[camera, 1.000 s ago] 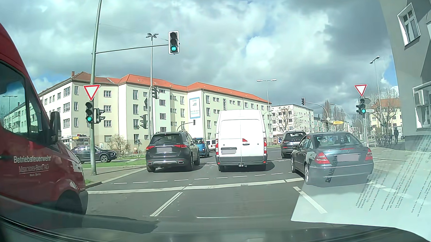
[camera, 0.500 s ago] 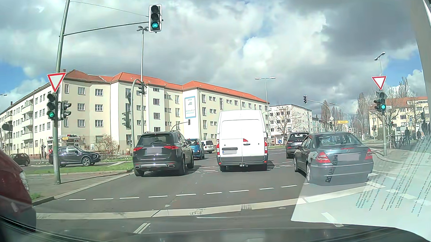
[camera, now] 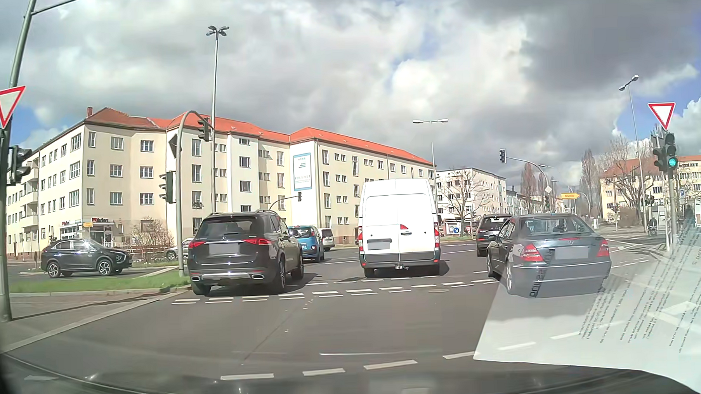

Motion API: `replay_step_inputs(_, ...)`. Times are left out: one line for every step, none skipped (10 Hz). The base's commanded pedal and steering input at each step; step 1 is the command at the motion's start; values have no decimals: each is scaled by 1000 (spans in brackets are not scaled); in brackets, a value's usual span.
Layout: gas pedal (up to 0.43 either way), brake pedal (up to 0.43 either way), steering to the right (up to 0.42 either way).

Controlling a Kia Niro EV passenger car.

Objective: Follow the waypoints while adhering to traffic rules and regulations

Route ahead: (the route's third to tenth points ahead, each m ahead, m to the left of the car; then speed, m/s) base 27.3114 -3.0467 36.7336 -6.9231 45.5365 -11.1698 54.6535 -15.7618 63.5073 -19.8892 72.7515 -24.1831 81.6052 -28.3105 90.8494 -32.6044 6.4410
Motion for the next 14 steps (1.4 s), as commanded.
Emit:
replay_step_inputs(177,30,13)
replay_step_inputs(177,37,15)
replay_step_inputs(177,37,24)
replay_step_inputs(177,37,38)
replay_step_inputs(177,37,43)
replay_step_inputs(189,37,43)
replay_step_inputs(189,30,43)
replay_step_inputs(189,37,39)
replay_step_inputs(189,37,38)
replay_step_inputs(189,37,38)
replay_step_inputs(189,37,38)
replay_step_inputs(189,37,38)
replay_step_inputs(189,37,40)
replay_step_inputs(189,37,41)
